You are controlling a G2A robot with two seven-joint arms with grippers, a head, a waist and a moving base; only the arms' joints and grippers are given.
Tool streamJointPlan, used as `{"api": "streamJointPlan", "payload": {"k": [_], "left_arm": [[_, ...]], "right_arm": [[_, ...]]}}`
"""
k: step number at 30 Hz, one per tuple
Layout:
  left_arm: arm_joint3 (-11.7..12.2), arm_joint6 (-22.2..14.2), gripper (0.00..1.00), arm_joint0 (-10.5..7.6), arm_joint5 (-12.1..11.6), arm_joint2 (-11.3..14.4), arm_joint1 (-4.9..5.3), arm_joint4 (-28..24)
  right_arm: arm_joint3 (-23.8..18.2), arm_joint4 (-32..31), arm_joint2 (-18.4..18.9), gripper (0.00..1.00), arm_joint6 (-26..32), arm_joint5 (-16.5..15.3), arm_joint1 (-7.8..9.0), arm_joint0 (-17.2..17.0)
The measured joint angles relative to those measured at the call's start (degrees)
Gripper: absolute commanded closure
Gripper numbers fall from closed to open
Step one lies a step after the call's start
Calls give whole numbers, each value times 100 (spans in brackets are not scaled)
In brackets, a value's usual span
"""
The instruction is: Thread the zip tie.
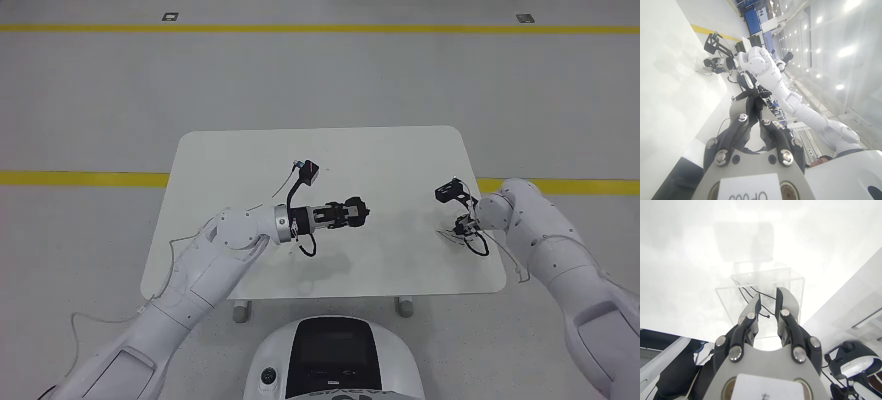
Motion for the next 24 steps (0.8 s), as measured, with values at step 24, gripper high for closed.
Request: {"api": "streamJointPlan", "payload": {"k": [24], "left_arm": [[0,0,100,0,0,0,0,0]], "right_arm": [[268,171,-398,100,-48,0,-80,211]]}}
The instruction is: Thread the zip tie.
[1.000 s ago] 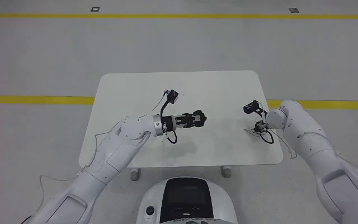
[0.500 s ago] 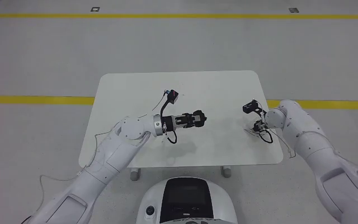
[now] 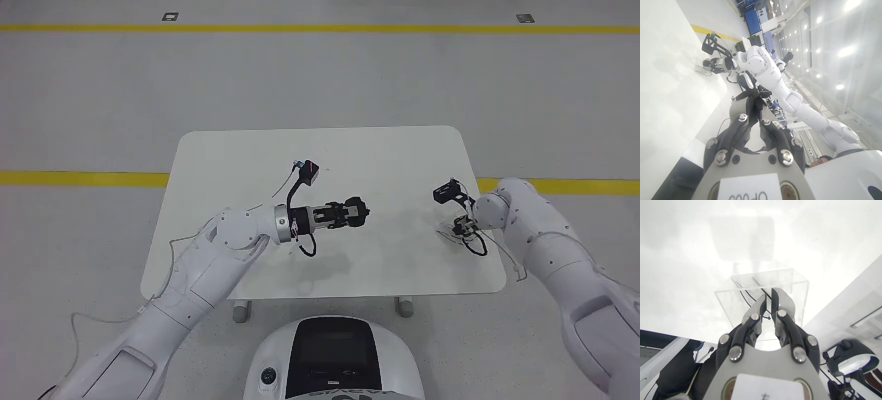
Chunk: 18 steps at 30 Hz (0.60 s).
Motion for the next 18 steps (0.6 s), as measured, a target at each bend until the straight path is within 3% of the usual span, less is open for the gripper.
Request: {"api": "streamJointPlan", "payload": {"k": [10,18], "left_arm": [[0,0,100,0,0,0,0,0],[0,0,100,0,0,0,0,0]], "right_arm": [[113,67,-94,100,-83,0,3,99],[-203,83,64,100,-107,0,186,31]]}}
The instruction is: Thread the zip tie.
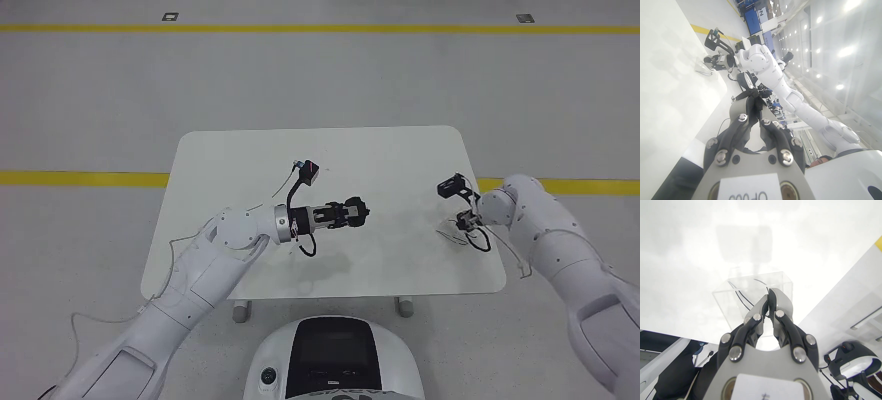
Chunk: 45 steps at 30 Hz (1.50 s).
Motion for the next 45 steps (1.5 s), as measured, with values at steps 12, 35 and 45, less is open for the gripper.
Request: {"api": "streamJointPlan", "payload": {"k": [12,35,45], "left_arm": [[0,0,100,0,0,0,0,0],[0,0,100,0,0,0,0,0],[0,0,100,0,0,0,0,0]], "right_arm": [[-1033,82,614,100,111,0,485,-509],[-2899,699,2124,100,-38,0,1305,-1873],[-3022,559,2118,100,-176,34,1306,-1915]]}}
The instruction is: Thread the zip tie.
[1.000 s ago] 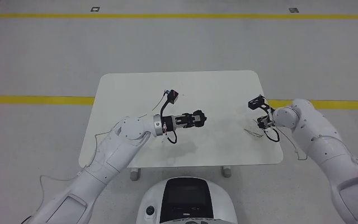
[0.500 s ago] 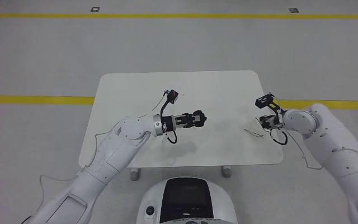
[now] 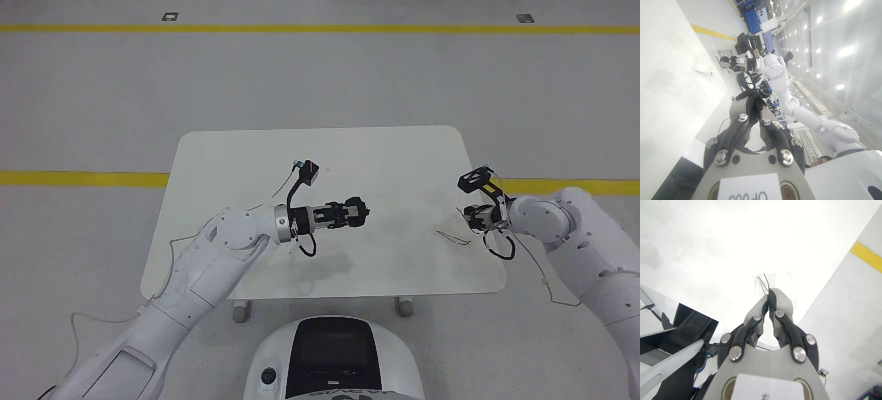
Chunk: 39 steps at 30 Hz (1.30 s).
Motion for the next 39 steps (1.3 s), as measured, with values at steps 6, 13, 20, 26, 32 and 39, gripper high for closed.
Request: {"api": "streamJointPlan", "payload": {"k": [6,13,20,26,32,39], "left_arm": [[0,0,100,0,0,0,0,0],[0,0,100,0,0,0,0,0],[0,0,100,0,0,0,0,0],[0,0,100,0,0,0,0,0],[0,0,100,0,0,0,0,0],[0,0,100,0,0,0,0,0]], "right_arm": [[-995,-1504,277,100,-1037,122,145,-500],[-1727,-3134,812,100,-2452,22,344,-1358],[-1928,-3902,1132,100,-3310,-35,443,-1866],[-1924,-3856,1127,100,-3295,-34,441,-1857],[-1680,-4164,911,100,-4338,-34,474,-1842],[-1053,-5148,653,100,-6722,-34,701,-1473]]}}
